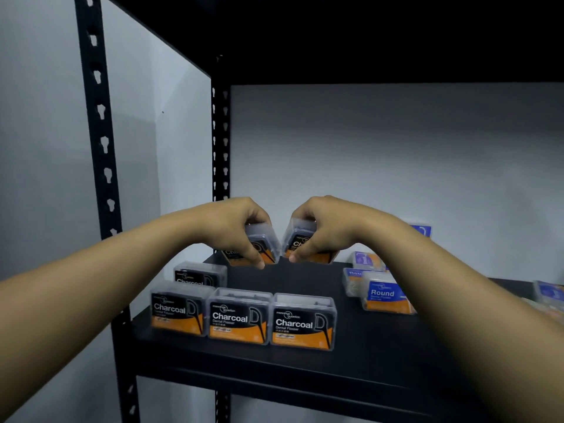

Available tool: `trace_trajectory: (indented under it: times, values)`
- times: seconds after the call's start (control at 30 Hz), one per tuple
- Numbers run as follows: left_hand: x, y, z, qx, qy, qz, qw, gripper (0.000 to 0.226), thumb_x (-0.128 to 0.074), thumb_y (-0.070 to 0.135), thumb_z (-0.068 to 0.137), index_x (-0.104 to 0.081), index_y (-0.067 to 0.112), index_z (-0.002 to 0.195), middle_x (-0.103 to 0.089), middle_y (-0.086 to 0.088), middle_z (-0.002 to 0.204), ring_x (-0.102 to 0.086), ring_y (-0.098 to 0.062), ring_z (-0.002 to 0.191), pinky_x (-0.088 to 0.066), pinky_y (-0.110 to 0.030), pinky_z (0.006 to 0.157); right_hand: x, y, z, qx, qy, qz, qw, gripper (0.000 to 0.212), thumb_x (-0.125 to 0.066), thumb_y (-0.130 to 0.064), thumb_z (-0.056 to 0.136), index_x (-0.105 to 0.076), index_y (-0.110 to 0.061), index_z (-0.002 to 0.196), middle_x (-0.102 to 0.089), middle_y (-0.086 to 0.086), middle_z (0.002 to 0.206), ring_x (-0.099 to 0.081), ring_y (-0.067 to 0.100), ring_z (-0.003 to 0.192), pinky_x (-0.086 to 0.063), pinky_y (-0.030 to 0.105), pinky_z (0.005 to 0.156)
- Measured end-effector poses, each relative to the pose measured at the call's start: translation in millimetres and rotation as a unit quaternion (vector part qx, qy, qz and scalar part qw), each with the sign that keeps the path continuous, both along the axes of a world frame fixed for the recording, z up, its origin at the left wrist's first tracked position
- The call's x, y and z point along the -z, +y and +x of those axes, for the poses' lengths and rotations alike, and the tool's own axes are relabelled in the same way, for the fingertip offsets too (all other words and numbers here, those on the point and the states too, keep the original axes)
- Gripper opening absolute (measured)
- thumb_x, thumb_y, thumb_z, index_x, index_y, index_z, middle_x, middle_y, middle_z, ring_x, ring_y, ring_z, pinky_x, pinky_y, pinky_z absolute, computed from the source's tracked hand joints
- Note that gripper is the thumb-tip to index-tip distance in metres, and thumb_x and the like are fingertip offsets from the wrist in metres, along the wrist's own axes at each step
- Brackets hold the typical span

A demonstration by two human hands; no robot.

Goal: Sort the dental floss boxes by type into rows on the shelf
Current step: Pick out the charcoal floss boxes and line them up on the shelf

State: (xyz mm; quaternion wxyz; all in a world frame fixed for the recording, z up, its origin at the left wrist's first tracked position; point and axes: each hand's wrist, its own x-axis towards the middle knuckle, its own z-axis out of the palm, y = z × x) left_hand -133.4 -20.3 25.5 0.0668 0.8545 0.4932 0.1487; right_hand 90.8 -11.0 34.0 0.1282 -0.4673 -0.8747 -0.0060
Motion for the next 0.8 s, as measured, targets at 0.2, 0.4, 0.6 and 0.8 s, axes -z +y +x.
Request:
trace_trajectory:
  times: [0.2,0.4,0.6,0.8]
  values:
    - [20,19,0,0.01,0.038,-0.051,0.998,0.039,-0.095,0.04,0.06,-0.079,0.029,0.094,-0.079,0.01,0.083,-0.073,-0.011,0.076,-0.059,-0.03,0.075,16,5,-13,0.04,-0.055,-0.06,0.996,0.037,-0.088,-0.055,0.066,-0.067,-0.031,0.086,-0.068,-0.014,0.085,-0.066,0.011,0.081,-0.059,0.033,0.072]
    - [39,33,11,0.013,0.077,-0.092,0.993,0.029,-0.09,0.024,0.071,-0.081,0.023,0.098,-0.075,0.011,0.076,-0.062,-0.005,0.062,-0.047,-0.012,0.053,29,13,-23,0.062,-0.099,-0.129,0.985,0.036,-0.089,-0.054,0.065,-0.072,-0.034,0.088,-0.074,-0.014,0.089,-0.071,0.014,0.086,-0.061,0.04,0.083]
    - [55,44,15,0.008,0.13,-0.112,0.985,0.024,-0.085,0.02,0.077,-0.077,0.026,0.098,-0.077,0.007,0.094,-0.065,-0.013,0.082,-0.054,-0.029,0.08,46,25,-32,0.067,-0.104,-0.208,0.97,0.018,-0.085,-0.033,0.079,-0.067,-0.033,0.085,-0.072,-0.005,0.097,-0.073,0.028,0.094,-0.062,0.048,0.085]
    - [24,28,-11,-0.028,0.133,-0.136,0.981,0.055,-0.09,0.028,0.072,-0.067,0.028,0.122,-0.073,0.011,0.11,-0.067,-0.007,0.085,-0.054,-0.024,0.073,54,28,-27,0.061,-0.072,-0.233,0.968,0.027,-0.08,-0.033,0.084,-0.067,-0.031,0.107,-0.065,-0.014,0.096,-0.067,0.025,0.094,-0.062,0.048,0.085]
